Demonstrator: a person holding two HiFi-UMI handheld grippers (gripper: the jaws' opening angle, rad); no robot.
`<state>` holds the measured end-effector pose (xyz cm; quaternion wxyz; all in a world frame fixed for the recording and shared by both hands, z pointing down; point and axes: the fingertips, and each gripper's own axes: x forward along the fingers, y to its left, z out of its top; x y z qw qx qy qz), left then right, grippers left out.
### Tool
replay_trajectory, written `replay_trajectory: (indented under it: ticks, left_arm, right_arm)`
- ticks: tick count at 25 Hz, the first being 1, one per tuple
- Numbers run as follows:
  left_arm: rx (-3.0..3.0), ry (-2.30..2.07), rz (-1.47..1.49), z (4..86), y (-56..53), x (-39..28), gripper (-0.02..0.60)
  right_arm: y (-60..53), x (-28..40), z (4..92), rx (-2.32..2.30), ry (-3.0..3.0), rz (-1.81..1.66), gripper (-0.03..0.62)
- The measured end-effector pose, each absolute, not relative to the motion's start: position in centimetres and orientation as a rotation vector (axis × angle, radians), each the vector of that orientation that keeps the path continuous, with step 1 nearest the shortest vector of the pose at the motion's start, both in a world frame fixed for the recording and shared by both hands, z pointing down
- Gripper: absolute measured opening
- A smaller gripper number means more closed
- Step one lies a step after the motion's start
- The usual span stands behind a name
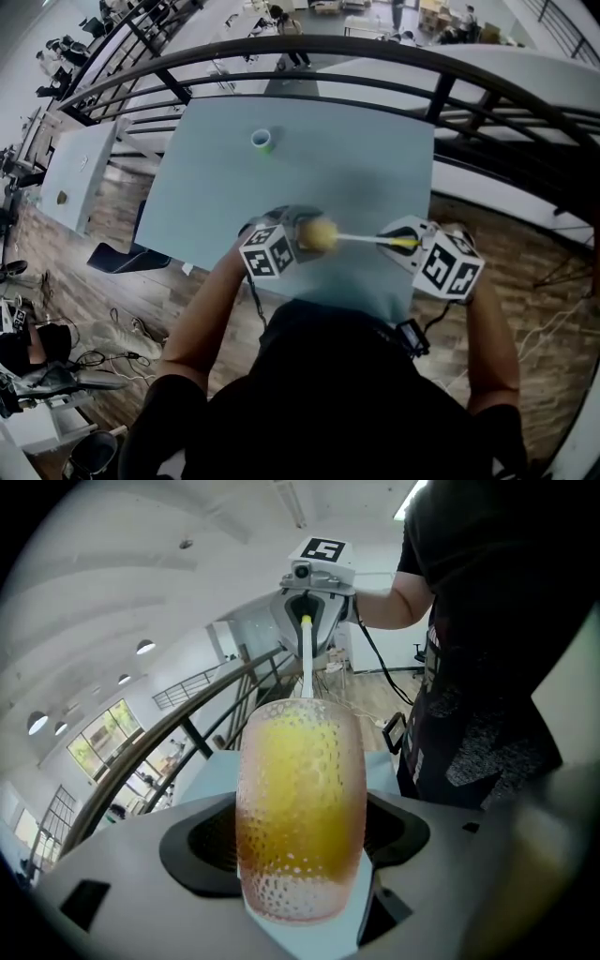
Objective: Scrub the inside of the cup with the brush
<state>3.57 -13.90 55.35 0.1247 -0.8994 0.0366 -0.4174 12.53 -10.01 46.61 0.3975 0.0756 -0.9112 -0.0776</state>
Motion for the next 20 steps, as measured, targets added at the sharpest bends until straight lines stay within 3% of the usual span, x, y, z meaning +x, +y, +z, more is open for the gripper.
replay_trajectory:
  ticks: [13,20]
  left_arm:
    - [-2.595,0.133,-1.284,55.7,-14.5,1.7,0.362]
    - [-2.611,0.075,-1.223,54.6,-13.5,4.4,0.362]
  right_arm:
    - [-9.0,16.8,44.5,0.262,-2.346,-0.113,0.040]
    - [-9.1,15.7,45.6,0.260,-2.334,-0.098,0.040]
